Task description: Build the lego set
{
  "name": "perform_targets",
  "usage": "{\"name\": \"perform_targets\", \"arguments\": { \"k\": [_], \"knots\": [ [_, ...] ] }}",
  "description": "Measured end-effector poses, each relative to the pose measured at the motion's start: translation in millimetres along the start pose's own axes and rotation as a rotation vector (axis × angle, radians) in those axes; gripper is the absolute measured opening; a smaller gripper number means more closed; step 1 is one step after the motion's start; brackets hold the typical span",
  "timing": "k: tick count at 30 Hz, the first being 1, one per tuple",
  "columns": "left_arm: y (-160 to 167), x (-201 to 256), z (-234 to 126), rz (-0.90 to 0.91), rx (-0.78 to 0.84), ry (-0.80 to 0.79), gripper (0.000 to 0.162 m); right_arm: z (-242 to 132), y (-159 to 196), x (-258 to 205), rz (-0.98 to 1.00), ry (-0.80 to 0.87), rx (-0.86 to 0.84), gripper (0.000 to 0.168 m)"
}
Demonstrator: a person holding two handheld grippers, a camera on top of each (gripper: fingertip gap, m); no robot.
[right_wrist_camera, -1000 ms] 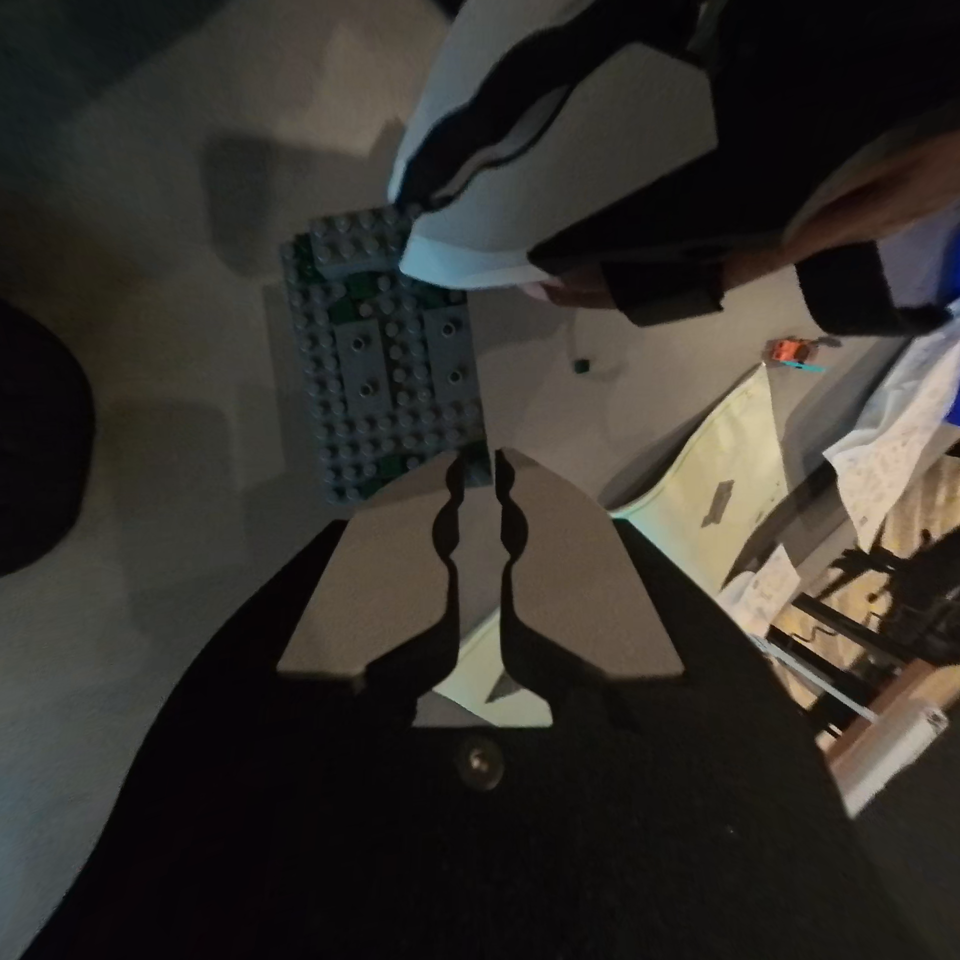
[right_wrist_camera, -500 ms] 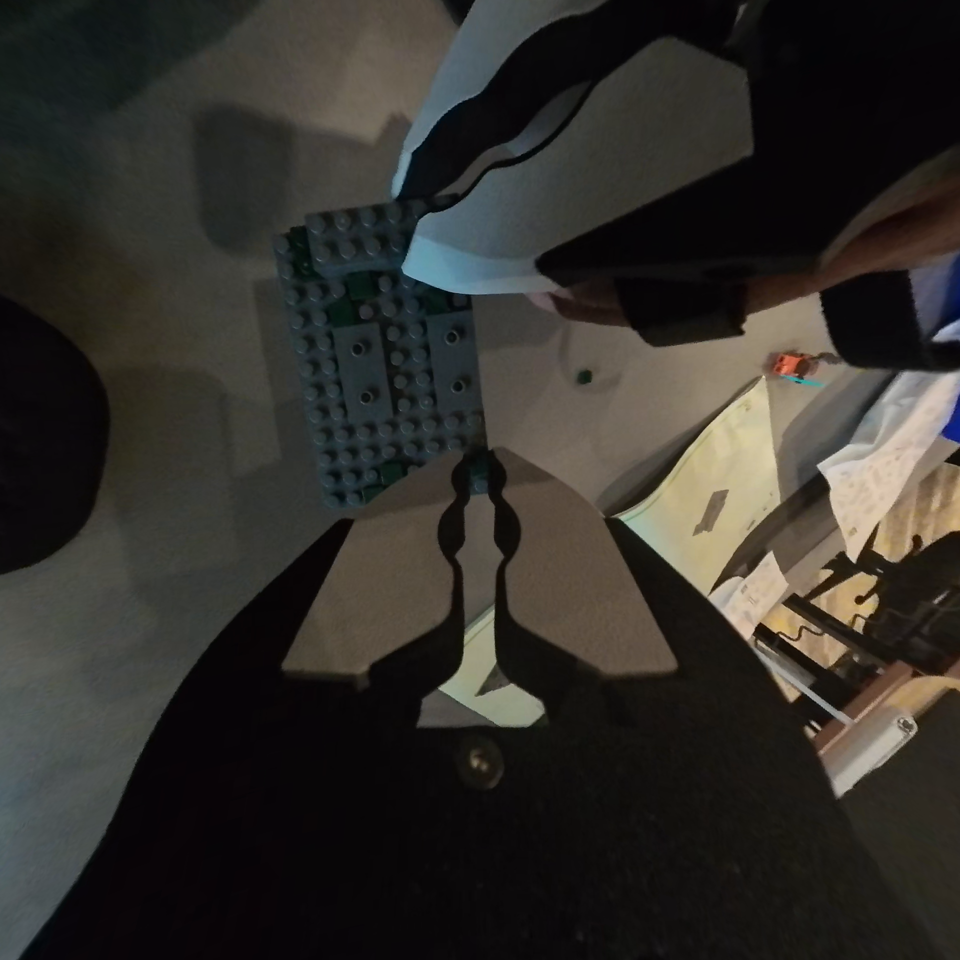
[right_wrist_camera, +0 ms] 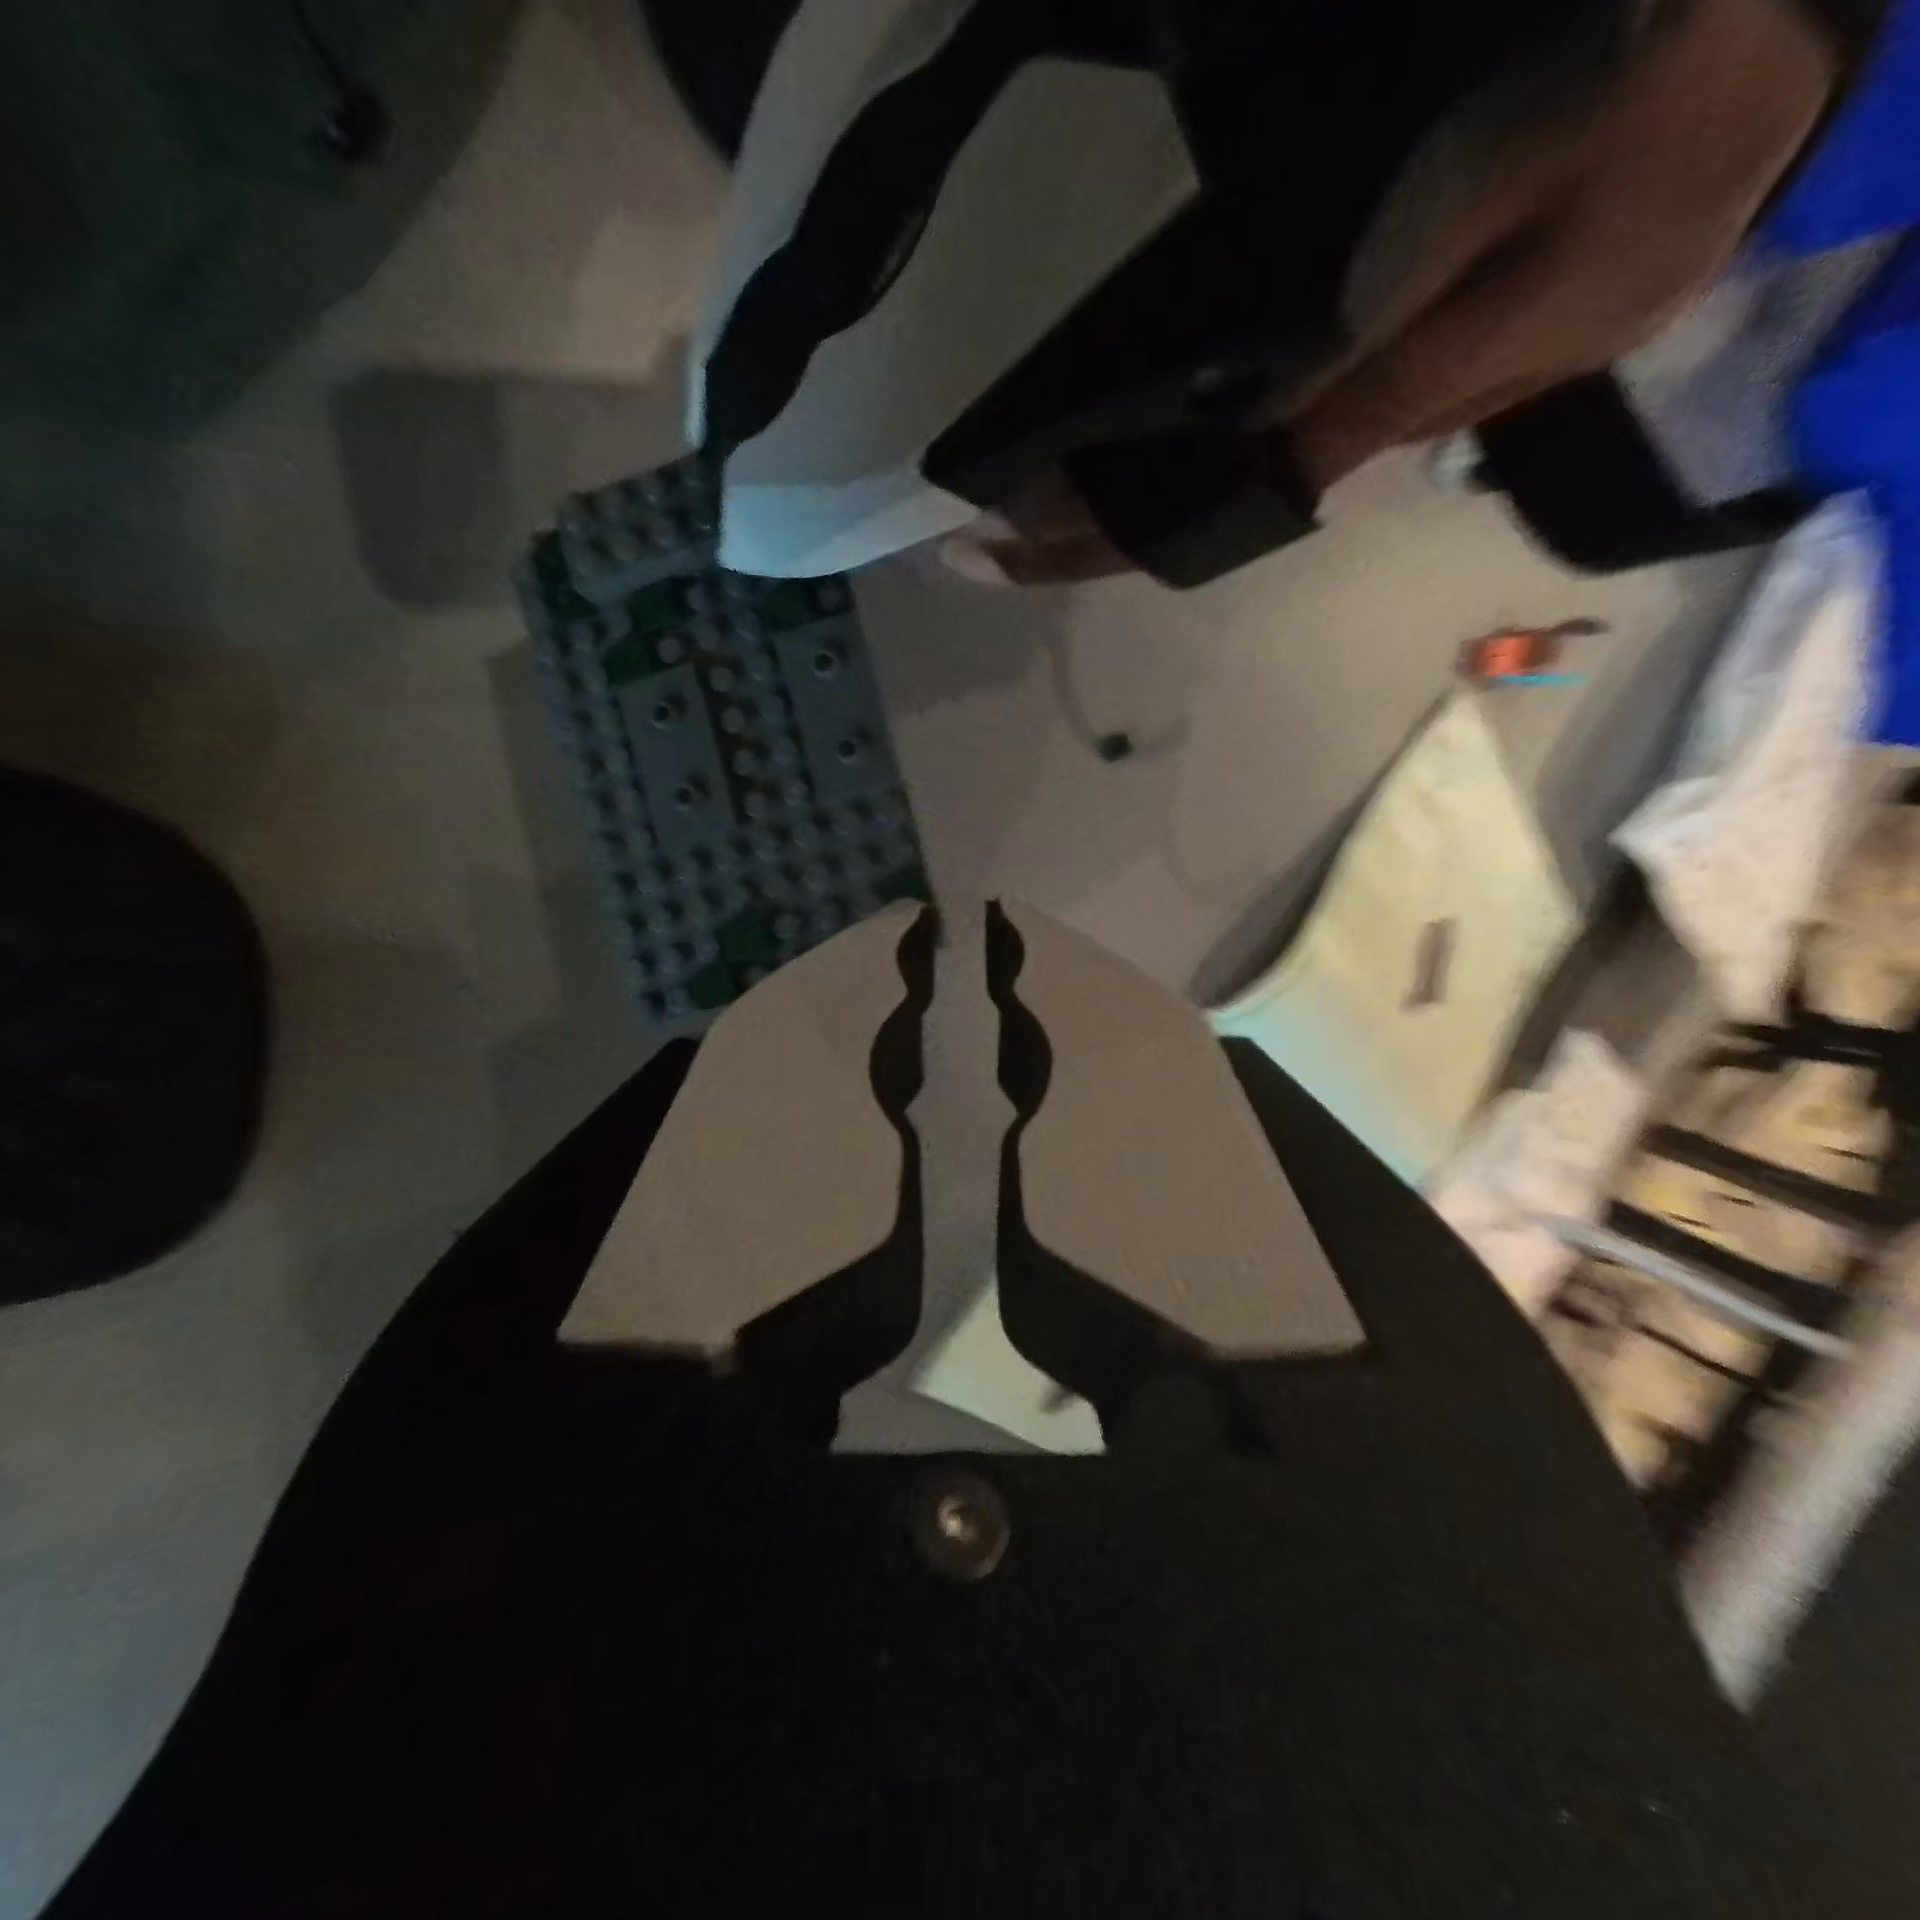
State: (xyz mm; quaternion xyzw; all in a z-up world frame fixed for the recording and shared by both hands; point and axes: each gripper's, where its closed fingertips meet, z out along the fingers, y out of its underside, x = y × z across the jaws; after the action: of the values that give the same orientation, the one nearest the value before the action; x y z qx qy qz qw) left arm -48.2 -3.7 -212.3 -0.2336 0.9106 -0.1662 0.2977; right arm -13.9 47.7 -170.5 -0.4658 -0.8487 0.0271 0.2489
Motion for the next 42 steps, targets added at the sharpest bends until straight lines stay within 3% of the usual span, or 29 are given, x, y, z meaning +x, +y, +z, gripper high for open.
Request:
{"name": "perform_targets", "arguments": {
  "k": [8,42],
  "knots": [
    [-7.0,0.3,-4.3,0.006,0.040,-0.008,0.016,1.5,-9.1,-13.1,0.164,-0.122,0.188,0.011],
    [-11.5,-5.2,14.4,0.008,0.057,-0.022,0.016,4.5,-12.1,-16.3,0.276,0.074,0.181,0.000]
  ]
}}
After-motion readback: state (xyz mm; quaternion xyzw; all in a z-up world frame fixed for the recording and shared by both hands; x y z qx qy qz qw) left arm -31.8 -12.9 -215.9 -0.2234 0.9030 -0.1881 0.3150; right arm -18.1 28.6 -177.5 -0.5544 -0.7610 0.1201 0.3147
